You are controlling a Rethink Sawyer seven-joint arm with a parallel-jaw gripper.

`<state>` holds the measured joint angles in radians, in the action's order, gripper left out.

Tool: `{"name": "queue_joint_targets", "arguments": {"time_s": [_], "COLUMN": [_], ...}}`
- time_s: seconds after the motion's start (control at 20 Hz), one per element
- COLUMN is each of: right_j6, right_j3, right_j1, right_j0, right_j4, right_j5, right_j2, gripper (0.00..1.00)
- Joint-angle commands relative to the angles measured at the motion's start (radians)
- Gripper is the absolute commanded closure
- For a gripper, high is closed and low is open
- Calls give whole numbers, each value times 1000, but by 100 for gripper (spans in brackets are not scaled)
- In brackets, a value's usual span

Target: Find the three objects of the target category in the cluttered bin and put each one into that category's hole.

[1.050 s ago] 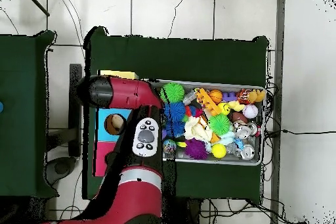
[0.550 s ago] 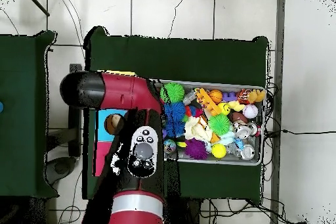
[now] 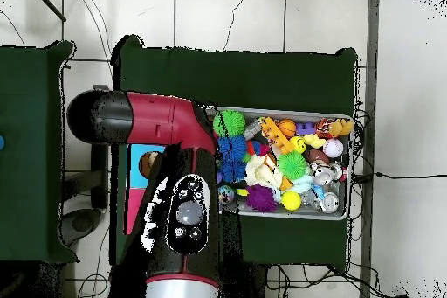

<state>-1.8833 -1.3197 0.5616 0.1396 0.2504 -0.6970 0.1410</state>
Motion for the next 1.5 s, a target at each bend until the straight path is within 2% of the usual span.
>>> {"name": "queue_joint_targets", "arguments": {"time_s": [0.05,0.2,0.35,0.7,1.2,1.5], "right_j6": [-122,-118,-130,-120,-114,-112], "right_j3": [-41,-47,-22,-65,-99,-152], "right_j1": [-40,-38,-34,-1,-1,-8], "right_j0": [-15,-14,7,-2,-9,-14], "right_j4": [-29,-37,-66,-74,-56,-43], "right_j5": [0,-38,-168,-190,-209,-167], "right_j2": [-45,-38,11,12,-12,-33], "gripper": [100,100,100,100,100,100]}}
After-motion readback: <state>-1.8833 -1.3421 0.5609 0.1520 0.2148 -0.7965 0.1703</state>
